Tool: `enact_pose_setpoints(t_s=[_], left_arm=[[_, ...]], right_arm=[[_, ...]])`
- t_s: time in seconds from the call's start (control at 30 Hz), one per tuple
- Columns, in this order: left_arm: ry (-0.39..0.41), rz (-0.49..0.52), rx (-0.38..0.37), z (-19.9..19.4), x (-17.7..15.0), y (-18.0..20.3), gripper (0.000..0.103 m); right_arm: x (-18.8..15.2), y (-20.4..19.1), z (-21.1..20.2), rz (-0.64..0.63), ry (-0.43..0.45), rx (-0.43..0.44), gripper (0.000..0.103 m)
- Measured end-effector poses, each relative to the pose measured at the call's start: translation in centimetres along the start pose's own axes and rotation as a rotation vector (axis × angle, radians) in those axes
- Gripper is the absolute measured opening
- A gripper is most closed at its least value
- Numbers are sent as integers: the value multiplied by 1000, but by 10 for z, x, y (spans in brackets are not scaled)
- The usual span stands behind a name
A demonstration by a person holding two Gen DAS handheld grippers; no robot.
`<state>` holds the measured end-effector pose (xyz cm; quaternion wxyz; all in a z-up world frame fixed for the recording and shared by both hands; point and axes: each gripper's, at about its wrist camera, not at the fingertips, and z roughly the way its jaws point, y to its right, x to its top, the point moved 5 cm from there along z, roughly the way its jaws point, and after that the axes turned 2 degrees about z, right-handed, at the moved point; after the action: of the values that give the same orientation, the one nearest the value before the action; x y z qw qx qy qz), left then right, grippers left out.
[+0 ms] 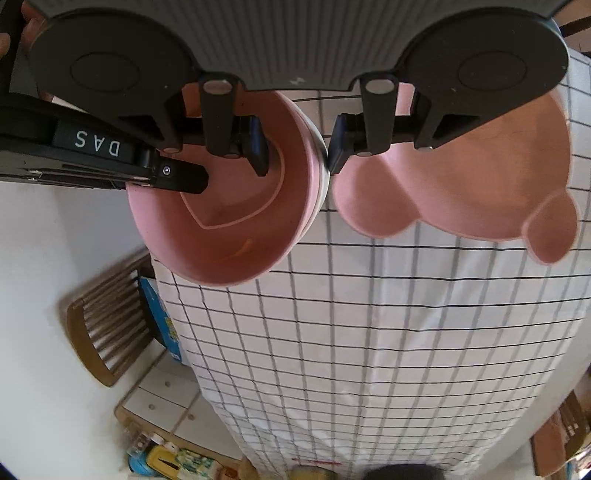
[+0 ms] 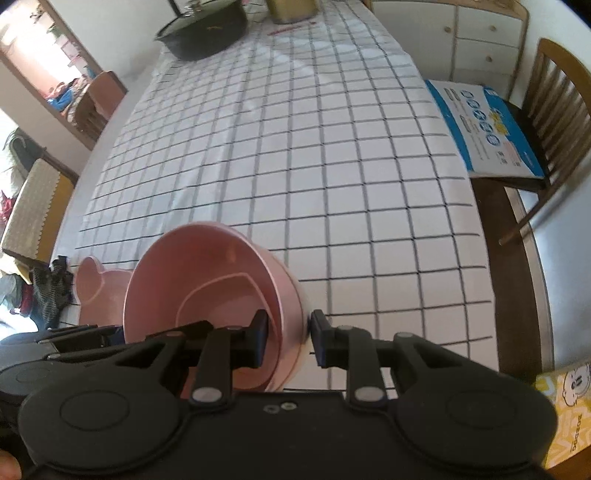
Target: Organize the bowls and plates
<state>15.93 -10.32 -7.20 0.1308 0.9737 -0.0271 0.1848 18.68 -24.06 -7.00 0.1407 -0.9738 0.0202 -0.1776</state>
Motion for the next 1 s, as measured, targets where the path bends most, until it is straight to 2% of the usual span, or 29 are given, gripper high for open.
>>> enact_pose_setpoints(t_s=[0.3,0.5,0.73,1.0], left_arm=[[39,-40,52,-25,0,-39,34],[38,-78,88,-36,-2,-71,34],[31,-102,129,-36,-11,-105,34],[15,-126,153,-28,-21,-128,34]], right_arm=[[5,-48,6,-67,-9,31,23],[3,-81,17,-119,-22,54,23],[-3,-114,36,-139,-64,74,23],[-15,-130,57,-144,-103,83,23]])
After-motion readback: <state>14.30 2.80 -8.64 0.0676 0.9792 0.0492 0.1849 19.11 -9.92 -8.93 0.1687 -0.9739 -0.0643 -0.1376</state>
